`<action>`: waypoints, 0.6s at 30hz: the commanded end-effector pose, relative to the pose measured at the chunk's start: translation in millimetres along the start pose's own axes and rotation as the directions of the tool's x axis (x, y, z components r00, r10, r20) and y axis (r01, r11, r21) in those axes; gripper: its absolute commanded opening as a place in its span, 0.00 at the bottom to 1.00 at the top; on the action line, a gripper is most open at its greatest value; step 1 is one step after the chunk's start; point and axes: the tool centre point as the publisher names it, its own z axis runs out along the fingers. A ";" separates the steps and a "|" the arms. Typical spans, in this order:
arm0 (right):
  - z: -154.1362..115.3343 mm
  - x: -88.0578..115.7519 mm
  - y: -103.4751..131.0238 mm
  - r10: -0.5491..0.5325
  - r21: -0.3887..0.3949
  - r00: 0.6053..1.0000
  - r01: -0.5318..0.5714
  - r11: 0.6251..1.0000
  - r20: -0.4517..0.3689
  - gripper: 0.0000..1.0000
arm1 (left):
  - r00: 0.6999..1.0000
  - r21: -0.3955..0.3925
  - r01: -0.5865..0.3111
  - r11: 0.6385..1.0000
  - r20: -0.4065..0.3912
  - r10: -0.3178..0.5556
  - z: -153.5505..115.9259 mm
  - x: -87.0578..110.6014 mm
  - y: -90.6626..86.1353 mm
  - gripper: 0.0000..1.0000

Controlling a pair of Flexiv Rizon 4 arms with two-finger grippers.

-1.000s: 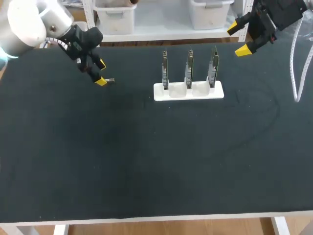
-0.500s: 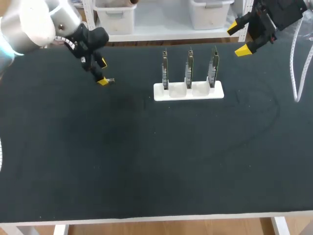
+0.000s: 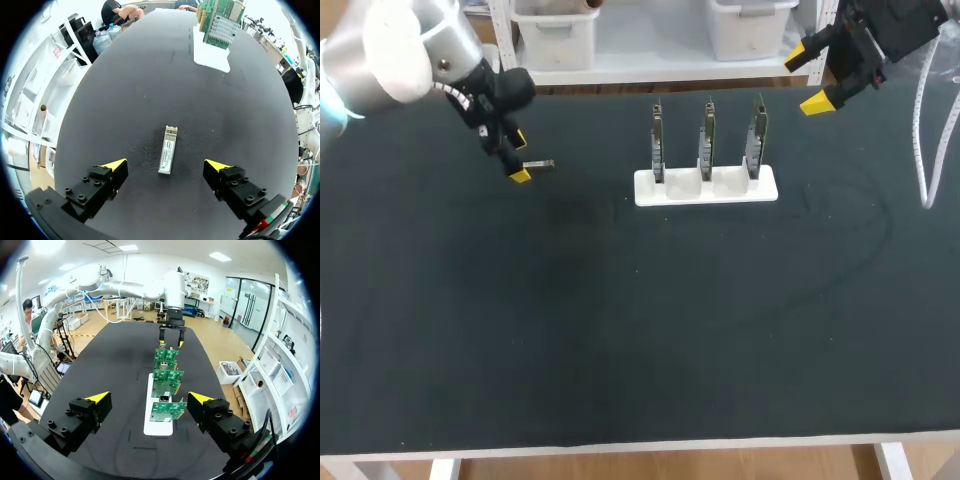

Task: Pick up the optical module with the left hand, and insert it into the network port with the right hand.

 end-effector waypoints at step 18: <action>0.0 -0.3 0.8 -0.001 0.002 1.000 0.001 1.000 0.000 1.00 | 0.999 0.077 -0.035 0.996 -0.019 0.036 0.8 -6.3 20.1 1.00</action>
